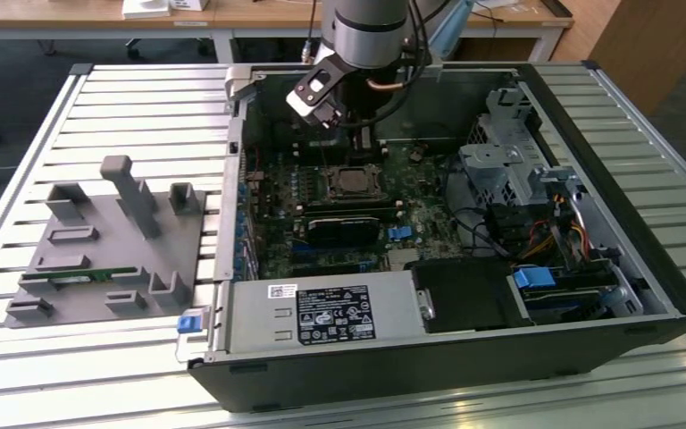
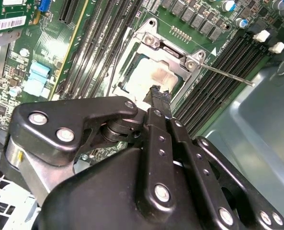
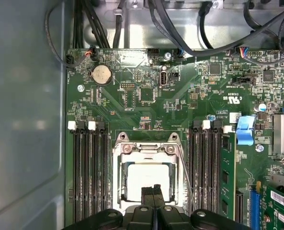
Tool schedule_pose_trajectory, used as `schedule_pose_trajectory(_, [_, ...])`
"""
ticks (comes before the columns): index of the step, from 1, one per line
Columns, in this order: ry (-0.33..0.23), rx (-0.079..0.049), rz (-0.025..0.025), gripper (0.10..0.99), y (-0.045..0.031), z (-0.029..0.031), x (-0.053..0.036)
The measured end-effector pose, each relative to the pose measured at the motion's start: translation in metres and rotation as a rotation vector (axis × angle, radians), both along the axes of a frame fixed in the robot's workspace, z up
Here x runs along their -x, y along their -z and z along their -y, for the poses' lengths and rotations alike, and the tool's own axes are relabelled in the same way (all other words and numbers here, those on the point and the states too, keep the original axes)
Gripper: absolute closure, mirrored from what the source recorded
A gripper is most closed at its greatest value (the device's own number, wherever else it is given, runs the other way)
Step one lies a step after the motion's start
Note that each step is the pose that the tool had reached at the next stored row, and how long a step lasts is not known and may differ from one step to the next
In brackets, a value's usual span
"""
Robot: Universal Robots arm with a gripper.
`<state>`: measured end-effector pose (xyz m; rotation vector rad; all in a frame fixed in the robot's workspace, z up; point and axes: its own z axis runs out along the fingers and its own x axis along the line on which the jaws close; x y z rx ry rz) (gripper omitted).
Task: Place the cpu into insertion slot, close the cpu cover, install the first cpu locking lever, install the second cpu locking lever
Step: 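Install the first cpu locking lever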
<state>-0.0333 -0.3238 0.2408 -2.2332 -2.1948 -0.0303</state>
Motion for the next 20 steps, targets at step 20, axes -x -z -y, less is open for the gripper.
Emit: schedule_pose_trajectory(20, [-0.140, 0.000, -0.0001, 0.980, -0.0100, 0.0000, 0.0000])
